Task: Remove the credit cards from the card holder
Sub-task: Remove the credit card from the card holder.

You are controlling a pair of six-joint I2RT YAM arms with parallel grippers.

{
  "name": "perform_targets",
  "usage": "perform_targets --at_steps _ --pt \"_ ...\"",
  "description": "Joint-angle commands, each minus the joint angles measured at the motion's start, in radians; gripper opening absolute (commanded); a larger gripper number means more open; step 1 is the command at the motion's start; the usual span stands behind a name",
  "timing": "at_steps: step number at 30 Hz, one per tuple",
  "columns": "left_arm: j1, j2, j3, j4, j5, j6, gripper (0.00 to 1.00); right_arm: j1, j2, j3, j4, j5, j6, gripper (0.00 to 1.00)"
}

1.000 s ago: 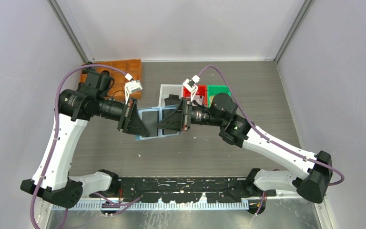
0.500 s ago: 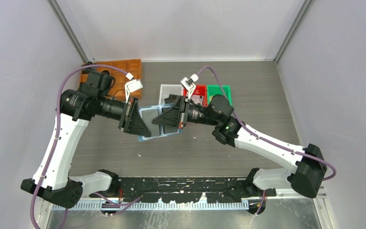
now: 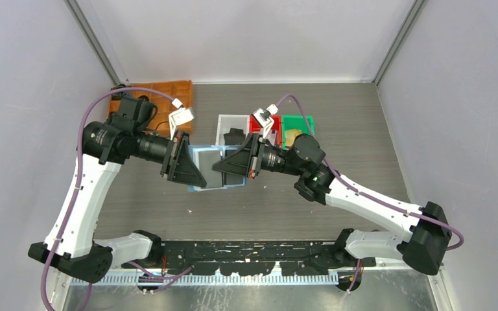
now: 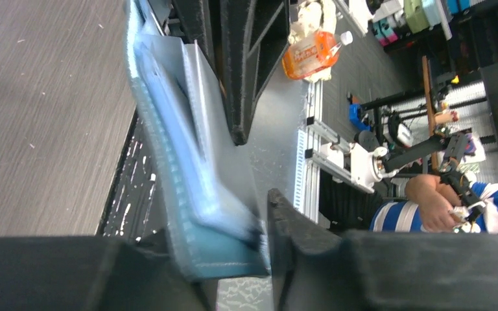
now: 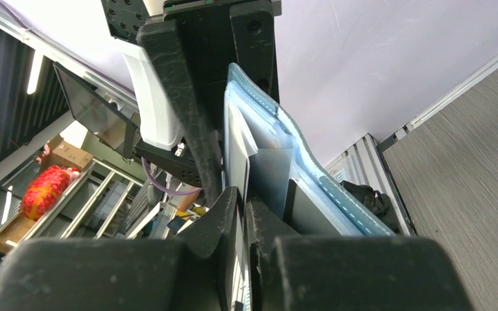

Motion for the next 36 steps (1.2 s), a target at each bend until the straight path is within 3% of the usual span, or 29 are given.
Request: perform_targets --at_steps 1,4,7,12,18,30,34,36 --pt "0.017 -0.030 0.032 0.089 0.114 -0.038 0.25 0.001 -0.047 -0.003 0.027 0.025 -0.021 0.17" --pt "0.035 -0.043 0.005 0.170 0.128 -0.124 0.12 0.001 -0.055 -0.006 0.025 0.025 -0.022 0.21" --pt "0.055 -0.049 -0.009 0.201 0.145 -0.154 0.07 0.001 -0.067 -0.016 0.032 0.024 -0.015 0.24" --pt "0.070 -0.058 -0.023 0.225 0.167 -0.173 0.06 0.000 -0.102 -0.048 0.062 0.034 -0.009 0.24" --pt "0.072 -0.058 -0.024 0.230 0.180 -0.178 0.06 -0.002 -0.111 -0.055 0.088 0.028 -0.004 0.14" --pt "0.071 -0.071 -0.028 0.235 0.194 -0.181 0.06 -0.030 -0.151 -0.082 0.108 0.030 0.016 0.08" --pt "0.071 -0.072 -0.028 0.240 0.191 -0.184 0.05 -0.030 -0.135 -0.077 0.122 0.019 0.030 0.08" --pt "0.071 -0.074 -0.029 0.242 0.186 -0.184 0.03 -0.030 -0.116 -0.067 0.144 0.004 0.051 0.21"
